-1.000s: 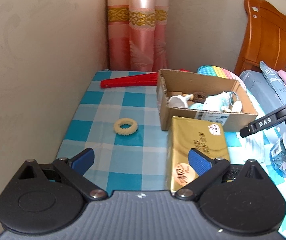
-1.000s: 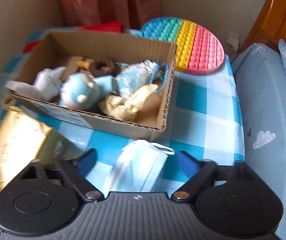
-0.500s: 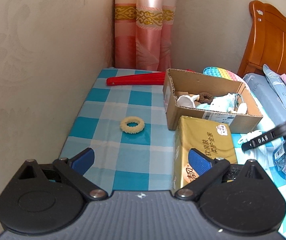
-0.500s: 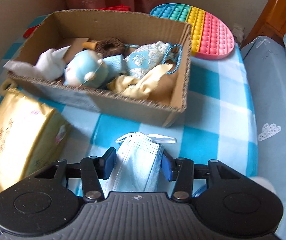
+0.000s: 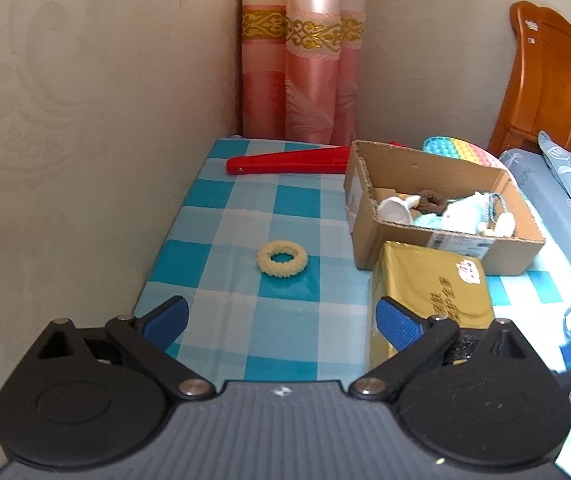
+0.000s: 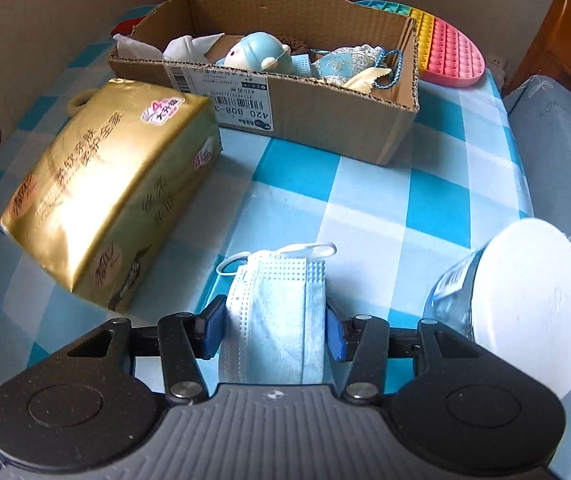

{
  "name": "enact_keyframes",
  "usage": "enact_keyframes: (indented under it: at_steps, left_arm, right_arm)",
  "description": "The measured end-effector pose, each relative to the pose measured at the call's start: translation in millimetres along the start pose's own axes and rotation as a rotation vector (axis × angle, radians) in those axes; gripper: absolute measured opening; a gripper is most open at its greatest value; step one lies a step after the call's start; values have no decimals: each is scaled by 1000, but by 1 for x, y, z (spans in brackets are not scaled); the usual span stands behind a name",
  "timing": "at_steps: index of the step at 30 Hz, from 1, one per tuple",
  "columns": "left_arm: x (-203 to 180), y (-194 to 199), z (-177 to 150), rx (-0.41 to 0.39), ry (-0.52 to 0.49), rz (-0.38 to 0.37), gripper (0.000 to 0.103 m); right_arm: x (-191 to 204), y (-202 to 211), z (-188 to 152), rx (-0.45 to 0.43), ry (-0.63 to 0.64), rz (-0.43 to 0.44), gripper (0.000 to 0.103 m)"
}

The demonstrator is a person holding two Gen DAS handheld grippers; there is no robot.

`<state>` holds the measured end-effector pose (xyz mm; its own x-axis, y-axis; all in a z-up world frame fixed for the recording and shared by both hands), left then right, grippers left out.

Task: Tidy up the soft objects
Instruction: 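Move the left gripper to the cream knitted ring and close on it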

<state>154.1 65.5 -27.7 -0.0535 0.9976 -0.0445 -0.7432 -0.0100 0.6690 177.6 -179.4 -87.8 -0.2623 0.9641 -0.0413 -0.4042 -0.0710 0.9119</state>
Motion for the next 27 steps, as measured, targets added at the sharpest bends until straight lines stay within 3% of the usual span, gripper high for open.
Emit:
enact_keyframes:
  at_steps: [2, 6, 10, 16, 27]
  left_arm:
    - [1, -4, 3, -1, 2, 9, 100]
    - [6, -18, 9, -6, 12, 46, 100]
    - [11, -39, 15, 4, 11, 83, 99]
    - [11, -73, 19, 39, -21, 108, 99]
    - [9, -125, 25, 88, 7, 68, 98]
  right_arm:
    - [3, 2, -5, -28, 12, -15, 60]
    - [6, 2, -17, -53, 1, -10, 86]
    - [9, -1, -26, -76, 4, -9, 102]
    - [11, -1, -31, -99, 28, -2, 103]
    - [12, 2, -38, -143, 33, -1, 103]
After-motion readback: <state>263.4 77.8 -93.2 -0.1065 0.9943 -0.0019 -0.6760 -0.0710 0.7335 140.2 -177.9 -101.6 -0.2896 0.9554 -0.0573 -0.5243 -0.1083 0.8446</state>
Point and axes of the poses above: each gripper's, at about its wrist camera, not at the fingertips, and y roughly against the way its jaws point, x to its left, z to its top, the point moved 3 cm from there along -y, roughly the way its jaws point, and after that the axes turned 2 degrees about -x, right-handed, at the moved point
